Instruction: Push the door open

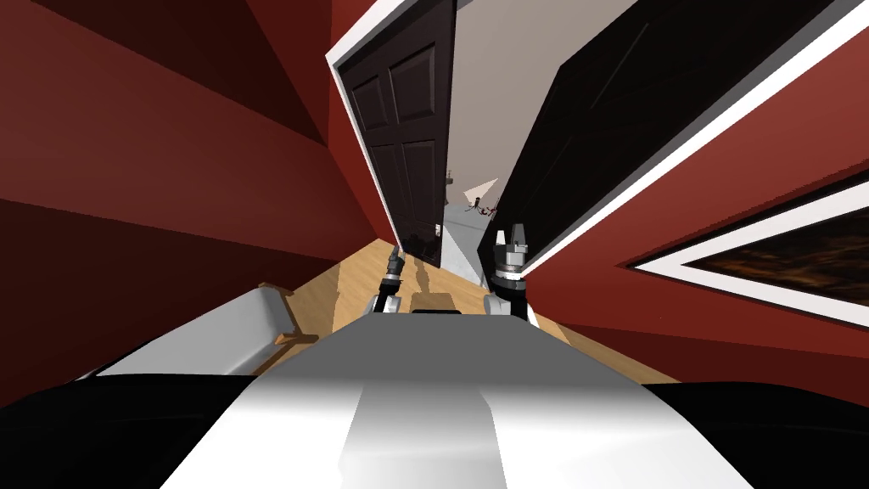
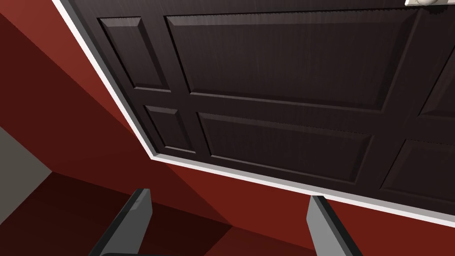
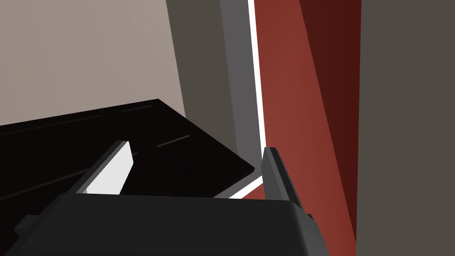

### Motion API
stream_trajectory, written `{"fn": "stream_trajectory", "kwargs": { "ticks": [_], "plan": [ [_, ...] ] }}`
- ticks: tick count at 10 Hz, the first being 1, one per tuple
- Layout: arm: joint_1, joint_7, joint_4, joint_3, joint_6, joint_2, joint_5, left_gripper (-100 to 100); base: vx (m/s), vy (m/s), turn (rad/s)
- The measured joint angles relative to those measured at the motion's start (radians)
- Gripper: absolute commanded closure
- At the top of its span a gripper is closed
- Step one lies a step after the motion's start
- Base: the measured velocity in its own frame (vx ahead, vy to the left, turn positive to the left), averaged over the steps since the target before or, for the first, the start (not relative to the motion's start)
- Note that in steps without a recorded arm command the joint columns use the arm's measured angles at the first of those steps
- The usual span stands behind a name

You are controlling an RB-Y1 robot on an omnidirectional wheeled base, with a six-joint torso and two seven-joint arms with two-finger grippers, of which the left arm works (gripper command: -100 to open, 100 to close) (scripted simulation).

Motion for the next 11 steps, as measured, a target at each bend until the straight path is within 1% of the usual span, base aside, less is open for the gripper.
{"fn": "stream_trajectory", "kwargs": {
  "ticks": [2,3,5,6,7,9,11],
  "plan": [
    [-0.022,0.006,0.049,-0.010,-0.012,0.007,-0.001,-100,0.105,0.017,-0.016],
    [-0.038,0.008,0.084,-0.014,-0.020,0.007,-0.002,-100,0.092,0.010,-0.014],
    [-0.064,0.010,0.131,-0.027,-0.026,0.007,-0.005,-100,0.100,0.000,-0.015],
    [-0.081,0.010,0.167,-0.032,-0.034,0.005,-0.006,-100,0.090,0.004,-0.015],
    [-0.089,0.012,0.191,-0.038,-0.041,0.007,-0.007,-100,0.098,0.020,-0.016],
    [-0.101,0.016,0.224,-0.054,-0.047,0.008,-0.011,-100,0.085,0.020,-0.011],
    [-0.123,0.018,0.276,-0.057,-0.064,0.008,-0.011,-100,0.073,-0.001,-0.012]
  ]
}}
